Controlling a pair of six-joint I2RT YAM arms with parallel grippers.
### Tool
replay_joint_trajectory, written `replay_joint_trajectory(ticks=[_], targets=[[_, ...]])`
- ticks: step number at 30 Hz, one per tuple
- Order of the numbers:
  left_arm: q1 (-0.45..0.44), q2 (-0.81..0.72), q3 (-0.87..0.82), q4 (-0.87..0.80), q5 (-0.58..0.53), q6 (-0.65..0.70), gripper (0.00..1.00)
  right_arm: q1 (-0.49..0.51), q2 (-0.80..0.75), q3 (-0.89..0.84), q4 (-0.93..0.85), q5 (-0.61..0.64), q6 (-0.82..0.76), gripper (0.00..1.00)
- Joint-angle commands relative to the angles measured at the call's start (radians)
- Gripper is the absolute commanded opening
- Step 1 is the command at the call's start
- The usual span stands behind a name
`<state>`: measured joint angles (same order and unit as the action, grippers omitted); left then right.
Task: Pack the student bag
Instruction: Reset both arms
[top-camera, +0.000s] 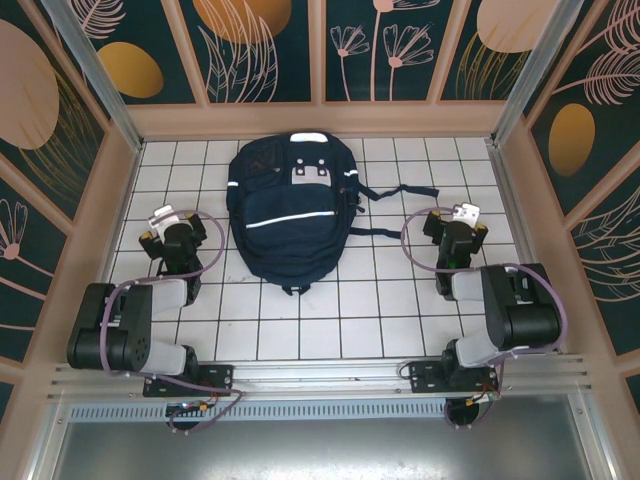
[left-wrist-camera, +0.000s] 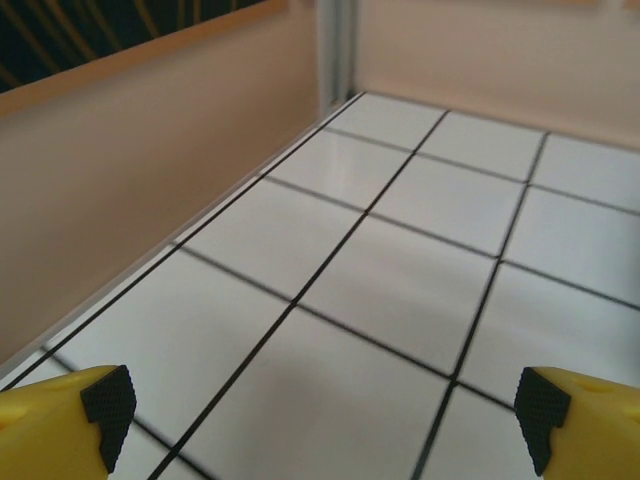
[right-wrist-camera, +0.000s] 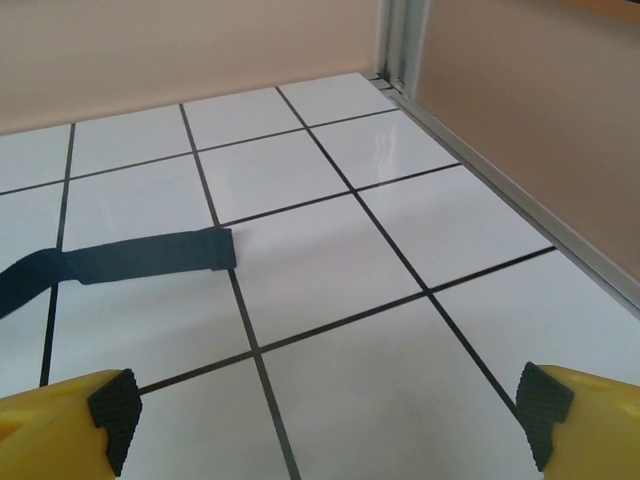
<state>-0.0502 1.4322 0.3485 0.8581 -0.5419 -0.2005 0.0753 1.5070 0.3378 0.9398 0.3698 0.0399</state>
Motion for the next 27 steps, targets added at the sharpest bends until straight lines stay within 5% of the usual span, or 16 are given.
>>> replay_joint_trajectory(ticks=[1, 7, 27], targets=[[0.012, 0.052, -0.025, 0.234, 0.135, 0.058, 0.99, -0.026, 0.002, -0.014, 0.134, -0.090, -0.013, 0.99], [0.012, 0.101, -0.133, 0.485, 0.262, 0.109, 0.99, -0.092, 0.038, -0.117, 0.344, -0.315, -0.020, 0.99], [0.012, 0.088, -0.128, 0.448, 0.270, 0.110, 0.99, -0.093, 0.031, -0.110, 0.319, -0.314, -0.015, 0.99]])
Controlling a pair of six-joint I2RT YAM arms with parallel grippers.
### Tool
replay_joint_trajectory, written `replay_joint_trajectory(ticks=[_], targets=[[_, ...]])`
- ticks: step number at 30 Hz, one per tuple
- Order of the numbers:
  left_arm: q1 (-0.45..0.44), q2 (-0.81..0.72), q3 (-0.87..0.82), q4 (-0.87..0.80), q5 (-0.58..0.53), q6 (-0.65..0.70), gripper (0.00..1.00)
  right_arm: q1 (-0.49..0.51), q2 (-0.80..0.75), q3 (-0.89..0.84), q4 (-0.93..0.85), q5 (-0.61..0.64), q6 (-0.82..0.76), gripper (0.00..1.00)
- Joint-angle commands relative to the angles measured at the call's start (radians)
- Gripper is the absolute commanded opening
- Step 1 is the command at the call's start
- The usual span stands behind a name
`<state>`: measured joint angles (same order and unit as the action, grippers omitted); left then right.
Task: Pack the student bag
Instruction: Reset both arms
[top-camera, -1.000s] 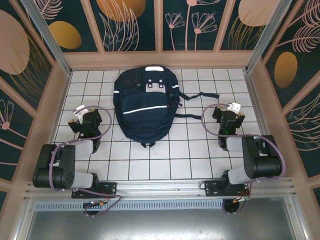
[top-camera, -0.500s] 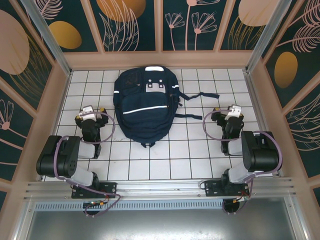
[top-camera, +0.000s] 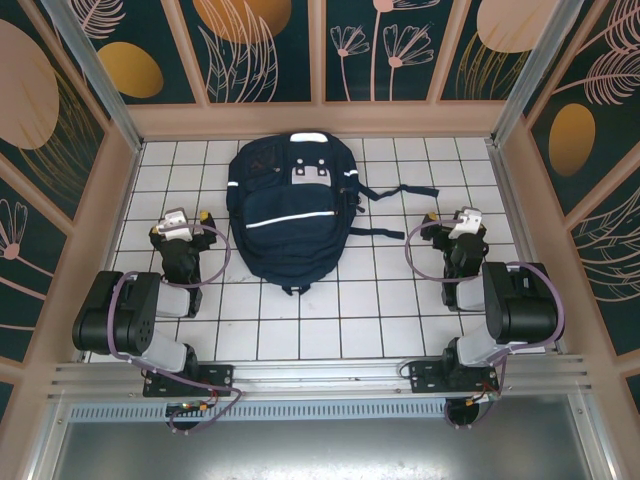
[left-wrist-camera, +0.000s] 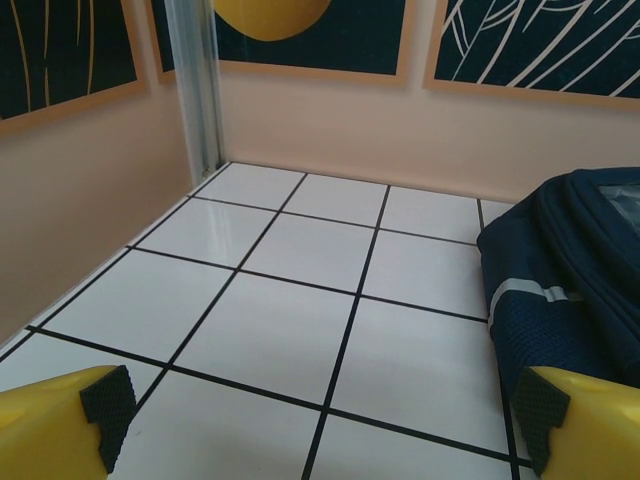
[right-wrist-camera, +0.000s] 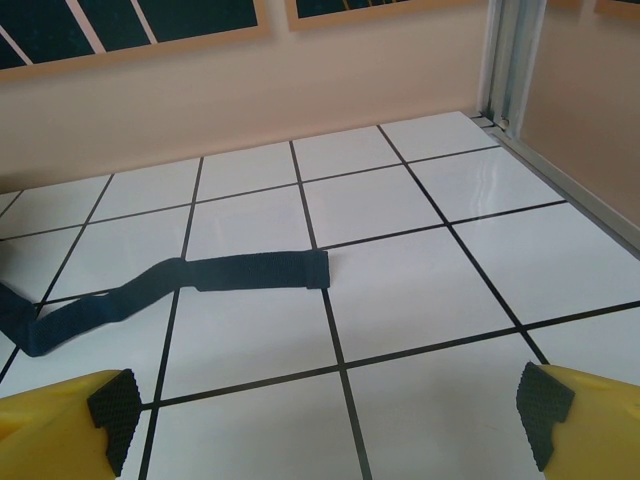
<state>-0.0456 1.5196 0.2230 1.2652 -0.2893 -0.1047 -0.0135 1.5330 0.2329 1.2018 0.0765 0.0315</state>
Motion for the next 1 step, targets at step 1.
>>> replay_joint_trajectory(ticks=[1], targets=[[0.007, 0.000, -0.004, 0.043, 0.017, 0.016, 0.99, -0.005, 0.006, -0.006, 0.058, -0.021, -0.007, 0.99]])
